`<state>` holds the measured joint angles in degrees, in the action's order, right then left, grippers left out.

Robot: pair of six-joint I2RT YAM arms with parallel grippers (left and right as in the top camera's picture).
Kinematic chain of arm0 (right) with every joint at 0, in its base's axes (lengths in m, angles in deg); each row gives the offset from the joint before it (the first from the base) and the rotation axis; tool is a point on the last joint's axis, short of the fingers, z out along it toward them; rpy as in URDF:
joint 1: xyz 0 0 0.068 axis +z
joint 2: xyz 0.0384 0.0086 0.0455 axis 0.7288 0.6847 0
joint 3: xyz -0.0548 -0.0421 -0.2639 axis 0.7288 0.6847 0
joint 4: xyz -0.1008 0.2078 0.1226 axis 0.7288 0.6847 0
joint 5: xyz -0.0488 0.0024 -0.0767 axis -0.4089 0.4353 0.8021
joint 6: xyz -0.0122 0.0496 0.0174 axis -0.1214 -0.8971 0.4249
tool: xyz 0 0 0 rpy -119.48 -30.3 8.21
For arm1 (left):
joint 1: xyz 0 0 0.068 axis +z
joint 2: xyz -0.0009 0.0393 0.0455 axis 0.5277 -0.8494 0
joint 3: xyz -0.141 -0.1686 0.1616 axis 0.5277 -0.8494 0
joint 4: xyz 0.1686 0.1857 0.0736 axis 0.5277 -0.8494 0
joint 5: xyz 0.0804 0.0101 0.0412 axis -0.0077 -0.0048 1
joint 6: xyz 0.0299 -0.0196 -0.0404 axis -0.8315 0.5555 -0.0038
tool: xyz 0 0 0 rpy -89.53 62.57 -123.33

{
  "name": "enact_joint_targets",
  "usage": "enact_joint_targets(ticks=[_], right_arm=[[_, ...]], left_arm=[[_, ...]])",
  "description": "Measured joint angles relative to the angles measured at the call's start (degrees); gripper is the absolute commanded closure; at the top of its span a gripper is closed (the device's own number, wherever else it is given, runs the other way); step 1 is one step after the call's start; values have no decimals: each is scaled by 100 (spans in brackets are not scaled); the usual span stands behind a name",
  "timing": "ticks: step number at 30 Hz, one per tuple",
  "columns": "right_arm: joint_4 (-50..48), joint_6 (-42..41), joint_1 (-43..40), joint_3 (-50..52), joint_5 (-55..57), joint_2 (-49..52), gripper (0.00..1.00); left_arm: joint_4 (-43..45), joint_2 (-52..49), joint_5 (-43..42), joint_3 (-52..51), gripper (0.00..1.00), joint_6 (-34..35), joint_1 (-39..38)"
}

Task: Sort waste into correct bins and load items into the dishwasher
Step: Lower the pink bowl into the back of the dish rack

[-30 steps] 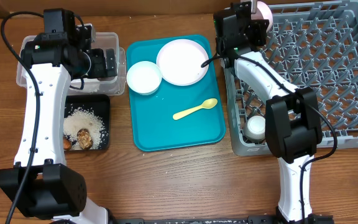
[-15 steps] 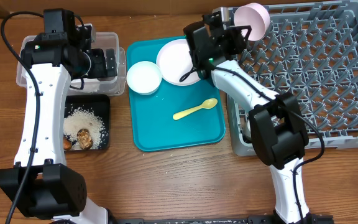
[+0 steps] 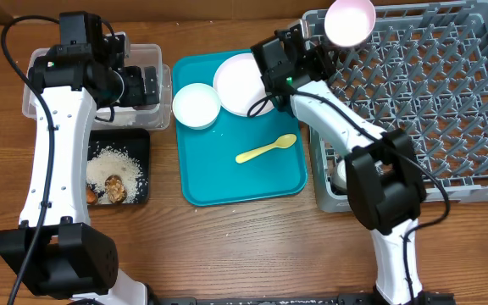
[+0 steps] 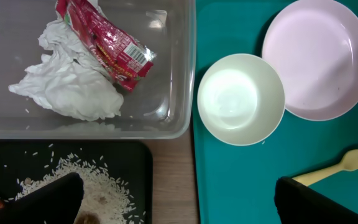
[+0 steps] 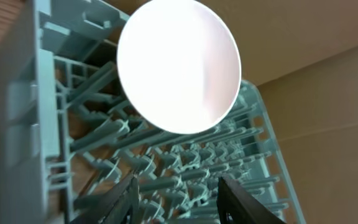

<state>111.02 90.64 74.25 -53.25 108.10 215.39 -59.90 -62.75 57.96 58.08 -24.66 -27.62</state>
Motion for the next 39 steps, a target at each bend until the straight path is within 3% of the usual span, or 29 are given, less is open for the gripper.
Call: enact_joint_targets(ticks=[9,16,20,23,29,39], right_arm=[[1449,-1311,-116,2,-2468,-1606,59],[1473,-1840,-170,0,-3628,-2374,62],[1189,-2500,-525,0,-3954,-2369,62],[815,-3071,-1325,0,-4607,-2330,61],[356,-3663,-2559,0,-5746,-1904,46],[-138,-3989,-2664,0,-6708,-811,45]], left_arm=[[0,0,0,0,0,0,0],[0,0,0,0,0,0,0],[-2,0,-2,0,0,0,0],[-2,0,0,0,0,0,0],[0,0,0,0,0,-2,0],[0,0,0,0,0,0,0]])
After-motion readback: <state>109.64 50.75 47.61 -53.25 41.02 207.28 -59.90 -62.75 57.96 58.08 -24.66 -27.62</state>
